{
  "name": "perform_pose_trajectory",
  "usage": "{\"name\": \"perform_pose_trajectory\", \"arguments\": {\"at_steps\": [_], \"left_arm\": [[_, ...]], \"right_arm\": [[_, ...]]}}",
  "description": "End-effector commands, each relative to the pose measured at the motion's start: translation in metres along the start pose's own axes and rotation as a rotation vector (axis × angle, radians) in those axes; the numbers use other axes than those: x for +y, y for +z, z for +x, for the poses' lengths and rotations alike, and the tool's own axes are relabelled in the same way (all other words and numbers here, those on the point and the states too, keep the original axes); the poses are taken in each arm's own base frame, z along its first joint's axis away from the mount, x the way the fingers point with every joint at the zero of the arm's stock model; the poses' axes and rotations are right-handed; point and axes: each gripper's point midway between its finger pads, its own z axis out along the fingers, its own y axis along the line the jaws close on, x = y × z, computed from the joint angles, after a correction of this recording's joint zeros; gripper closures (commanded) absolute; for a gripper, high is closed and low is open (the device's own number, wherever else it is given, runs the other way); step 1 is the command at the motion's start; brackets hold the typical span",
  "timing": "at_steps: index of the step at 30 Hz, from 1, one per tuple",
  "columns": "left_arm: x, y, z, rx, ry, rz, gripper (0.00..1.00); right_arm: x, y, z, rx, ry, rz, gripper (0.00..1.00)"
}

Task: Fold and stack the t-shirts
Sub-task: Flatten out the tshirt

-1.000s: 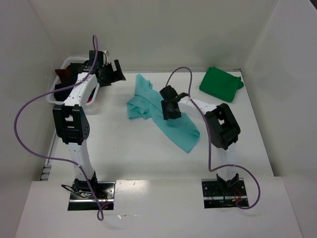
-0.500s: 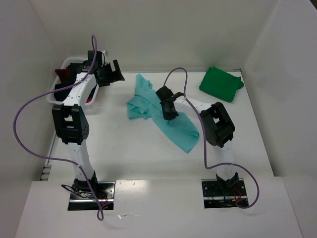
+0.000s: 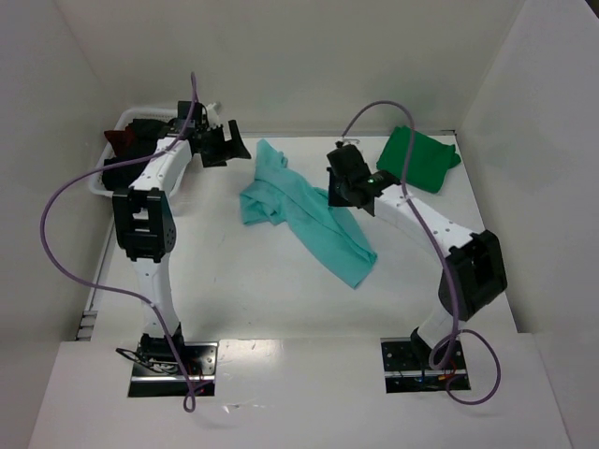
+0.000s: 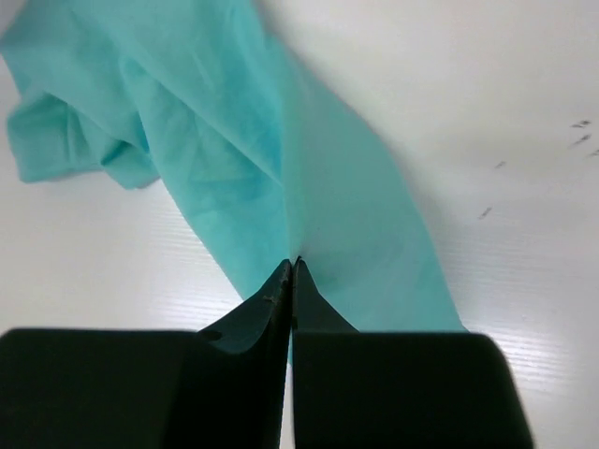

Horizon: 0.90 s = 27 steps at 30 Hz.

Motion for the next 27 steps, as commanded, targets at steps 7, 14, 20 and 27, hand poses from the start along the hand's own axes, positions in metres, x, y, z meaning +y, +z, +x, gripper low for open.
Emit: {"name": "perform_pose_trajectory", "arguments": {"at_steps": [7,14,20,27], "left_arm": [[-0.013,0.046,-0.006,-0.005,0.035,0.070,0.00],[0.002,0.071,-0.028,-0.060,0.019,0.020,0.00],[0.012,0.108,-0.038,-0.106,0.035,-0.048,0.00],[-0.002,0.136,-0.049,-0.115,0.025,0.009,0.05]], "right_arm": [[-0.035,-0.010,0.018,-0.005,0.112,0.055,1.00],[-0.049,-0.013,0.025,0.002,0.140,0.069,1.00],[-0.050,-0.011,0.032,0.016,0.165,0.077,1.00],[-0.059,-0.010,0.027,0.016,0.199,0.089,1.00]]}}
